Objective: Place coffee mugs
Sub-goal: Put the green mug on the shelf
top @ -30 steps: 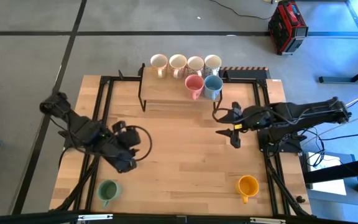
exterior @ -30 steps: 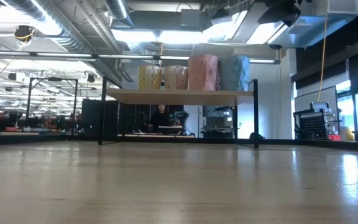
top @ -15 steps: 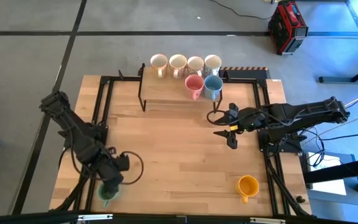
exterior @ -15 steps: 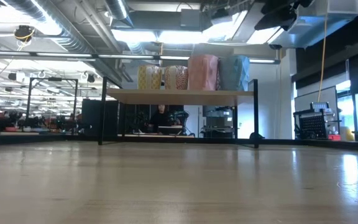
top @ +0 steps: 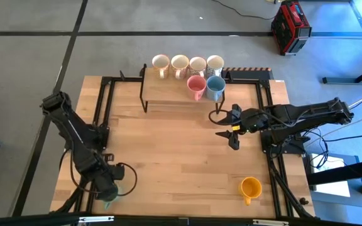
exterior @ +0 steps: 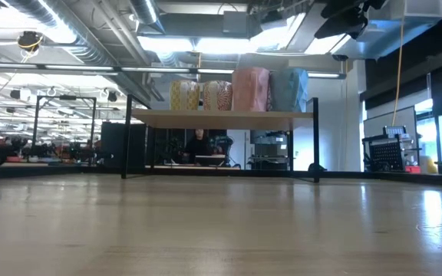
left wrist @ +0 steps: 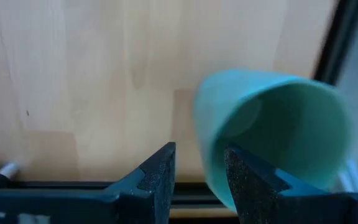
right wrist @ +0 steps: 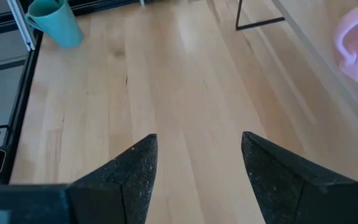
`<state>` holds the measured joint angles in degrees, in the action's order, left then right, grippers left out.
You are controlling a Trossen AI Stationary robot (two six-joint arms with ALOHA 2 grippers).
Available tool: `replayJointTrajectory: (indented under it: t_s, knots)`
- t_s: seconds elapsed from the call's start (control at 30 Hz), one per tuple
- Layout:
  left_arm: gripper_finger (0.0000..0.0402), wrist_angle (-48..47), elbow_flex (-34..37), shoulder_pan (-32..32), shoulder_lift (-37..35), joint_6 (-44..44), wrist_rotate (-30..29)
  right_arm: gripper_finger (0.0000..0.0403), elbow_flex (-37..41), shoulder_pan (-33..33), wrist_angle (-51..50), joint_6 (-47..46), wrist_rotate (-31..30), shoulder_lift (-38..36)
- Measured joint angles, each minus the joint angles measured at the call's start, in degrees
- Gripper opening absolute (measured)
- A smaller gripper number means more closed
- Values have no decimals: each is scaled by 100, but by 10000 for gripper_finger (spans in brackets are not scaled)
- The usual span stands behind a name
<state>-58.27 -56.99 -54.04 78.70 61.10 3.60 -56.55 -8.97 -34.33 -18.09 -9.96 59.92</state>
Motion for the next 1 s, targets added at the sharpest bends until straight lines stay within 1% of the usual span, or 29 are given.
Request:
replayJointTrajectory:
  t_s: [0.07, 0.23, 0.4, 0.5, 0.67, 0.7, 0.77, 0.9, 1.0]
  knots:
    - [132, 117, 167, -2, 0, 10, -27, 223, 0, 0, 0, -6, 0, 0]
    - [132, 833, 603, 0, 0, -10, -104, 223, 0, 0, 1, -11, -9, 0]
    - [122, 1191, 942, 123, 0, -2, -226, 223, 0, 0, -2, -13, -250, 0]
    - [97, 1201, 1013, 271, 0, -39, -258, 223, 0, 0, -2, -11, -249, 0]
    - [35, 1210, 1016, 529, 0, -633, -357, 223, 0, 0, -2, -9, -316, 0]
    - [22, 1220, 1017, 600, 2, -775, -416, 223, 0, 0, -2, -10, -342, 0]
    - [13, 1258, 1016, 817, 4, -1090, -458, 223, 0, 0, -4, -10, -352, 0]
    - [19, 1274, 1008, 1509, 4, -1571, -469, 223, 0, 0, -4, -9, -341, 0]
    - [16, 1264, 866, 2107, 9, -2197, -513, 223, 0, 0, -7, -11, -337, 0]
